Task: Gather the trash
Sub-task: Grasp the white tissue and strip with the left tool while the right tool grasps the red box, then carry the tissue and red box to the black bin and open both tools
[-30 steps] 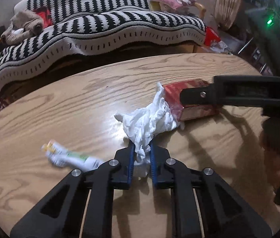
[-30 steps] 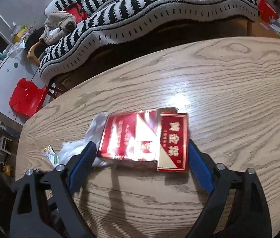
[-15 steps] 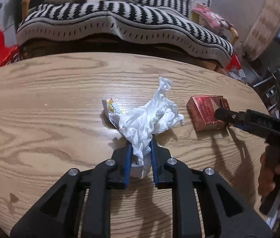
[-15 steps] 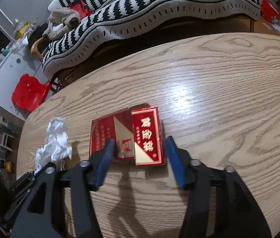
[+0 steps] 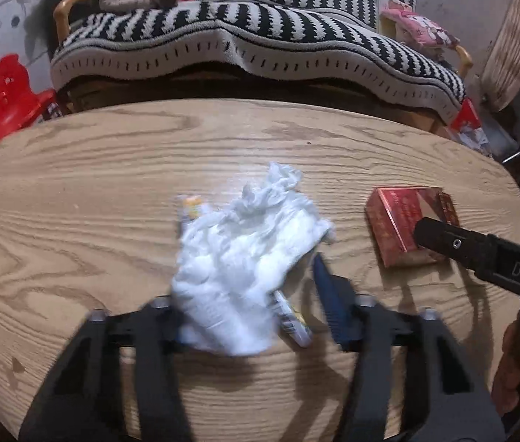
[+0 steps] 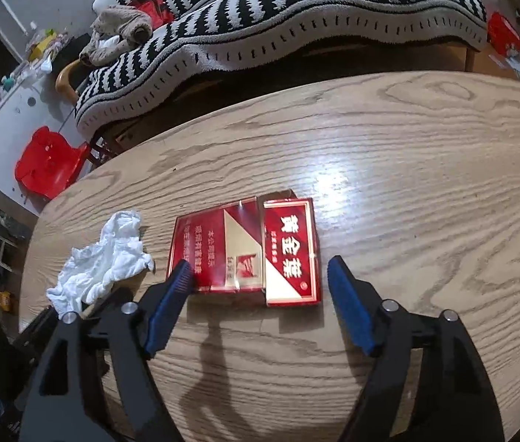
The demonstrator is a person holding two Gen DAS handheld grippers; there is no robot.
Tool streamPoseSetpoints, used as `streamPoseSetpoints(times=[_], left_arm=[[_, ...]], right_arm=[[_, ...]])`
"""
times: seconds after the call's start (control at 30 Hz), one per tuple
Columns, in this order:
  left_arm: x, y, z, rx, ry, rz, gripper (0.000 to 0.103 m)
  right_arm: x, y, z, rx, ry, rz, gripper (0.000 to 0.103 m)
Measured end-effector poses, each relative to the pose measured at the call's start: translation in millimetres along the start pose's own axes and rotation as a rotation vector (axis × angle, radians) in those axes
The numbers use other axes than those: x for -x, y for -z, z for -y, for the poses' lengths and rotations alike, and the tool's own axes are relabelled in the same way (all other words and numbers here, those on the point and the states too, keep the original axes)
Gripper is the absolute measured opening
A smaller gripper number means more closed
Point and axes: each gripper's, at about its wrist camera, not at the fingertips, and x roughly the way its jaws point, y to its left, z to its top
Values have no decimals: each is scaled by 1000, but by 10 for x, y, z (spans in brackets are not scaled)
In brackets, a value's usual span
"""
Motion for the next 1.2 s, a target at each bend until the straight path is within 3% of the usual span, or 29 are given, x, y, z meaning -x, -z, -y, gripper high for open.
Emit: streamPoseSetpoints(times=[0.03, 0.13, 0.27, 0.47, 0.7, 1.0, 1.2], left_arm=[[11, 13, -12, -6, -4, 3, 28], [29, 28, -53, -22, 20, 10, 20], [99, 155, -73, -62, 27, 31, 16], [276, 266, -99, -66, 42, 30, 14], [700, 377, -61, -88, 56, 51, 14], [1490, 755, 137, -145, 70, 86, 14], [2000, 1313, 580, -213, 124, 89, 14]], right_arm=[[-11, 6, -26, 22, 17, 2, 76], [-5, 41, -56, 45, -14, 6, 69], [74, 55, 22, 13, -52, 26, 33], [218, 165, 22, -12, -112, 10, 28], [704, 430, -122, 19, -102, 54, 27], [1826, 1010, 29, 29, -66, 167, 27], [2723, 1762, 467, 26, 17, 263, 27]])
